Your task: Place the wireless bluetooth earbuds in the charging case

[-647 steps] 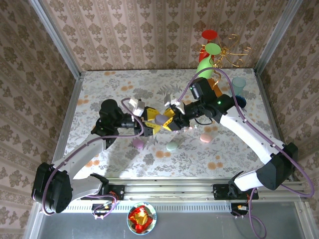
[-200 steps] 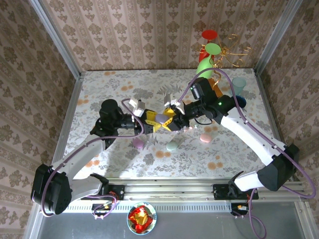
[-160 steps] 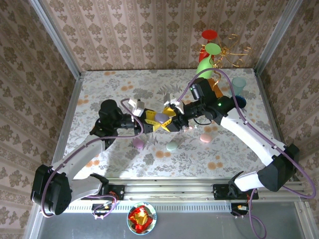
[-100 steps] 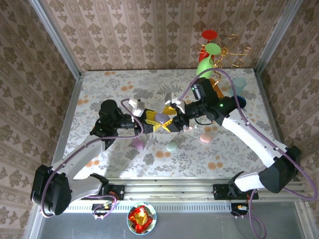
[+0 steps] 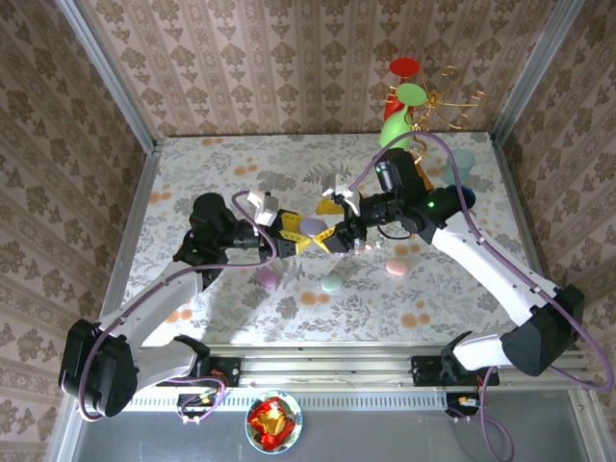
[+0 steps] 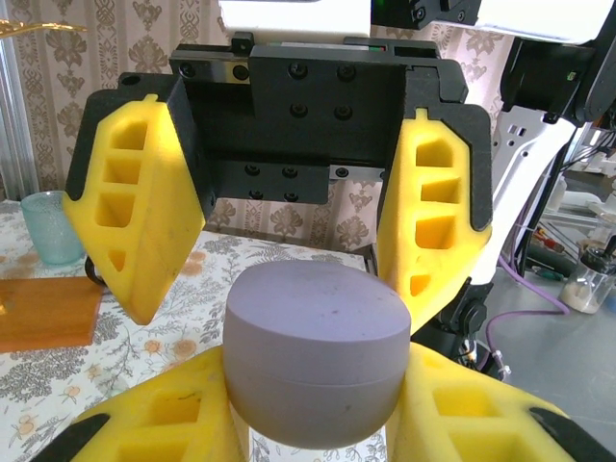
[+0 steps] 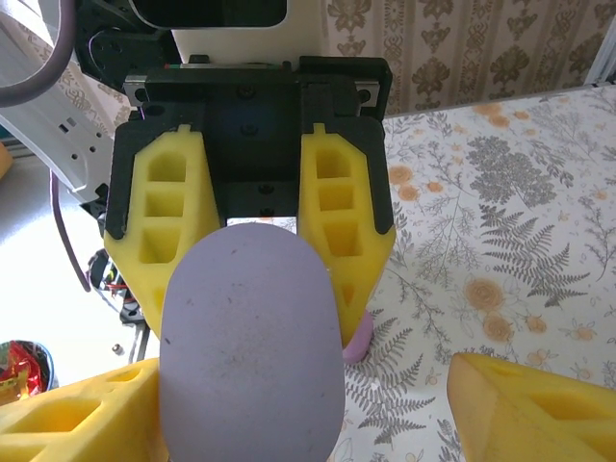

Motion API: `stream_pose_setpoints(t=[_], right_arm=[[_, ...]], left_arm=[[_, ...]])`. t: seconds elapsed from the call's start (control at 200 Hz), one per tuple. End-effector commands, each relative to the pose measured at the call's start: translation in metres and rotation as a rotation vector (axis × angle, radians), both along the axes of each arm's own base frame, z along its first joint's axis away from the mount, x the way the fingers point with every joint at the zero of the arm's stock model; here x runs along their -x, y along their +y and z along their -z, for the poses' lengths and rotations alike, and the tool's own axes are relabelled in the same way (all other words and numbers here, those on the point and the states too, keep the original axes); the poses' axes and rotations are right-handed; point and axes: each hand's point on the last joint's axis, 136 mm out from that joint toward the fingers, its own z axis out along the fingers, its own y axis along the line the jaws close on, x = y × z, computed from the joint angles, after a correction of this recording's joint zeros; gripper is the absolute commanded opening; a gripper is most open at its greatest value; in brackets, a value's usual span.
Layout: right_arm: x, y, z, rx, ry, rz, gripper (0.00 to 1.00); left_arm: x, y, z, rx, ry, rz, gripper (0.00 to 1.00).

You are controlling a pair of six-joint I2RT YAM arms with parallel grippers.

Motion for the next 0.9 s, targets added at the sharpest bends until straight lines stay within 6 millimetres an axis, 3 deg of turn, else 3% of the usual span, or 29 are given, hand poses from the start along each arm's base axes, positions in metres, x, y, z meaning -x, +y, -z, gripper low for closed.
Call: stream_pose_setpoints(t=[0.0, 0.13, 0.67, 0.895], right_arm=[[-0.006, -0.006, -0.018, -0.055, -0.036, 0.036, 0.74], [-0.008, -0.01, -0.028, -0.11, -0.026, 0.043, 0.74], [-0.018, -0.017, -0.037, -0.131, -0.021, 0.137, 0.75], [-0.019, -0.022, -0.04, -0.155, 0.002, 0.177, 0.74]], left_arm=[[0.015, 0.004, -0.008, 0.027, -0.06, 0.049, 0.17], [0.015, 0.005, -0.008, 0.032, -0.066, 0.043, 0.17], [0.006, 0.005, -0.007, 0.102, -0.103, -0.015, 0.16], [-0.009, 0.003, -0.007, 0.12, -0.063, -0.084, 0.14]])
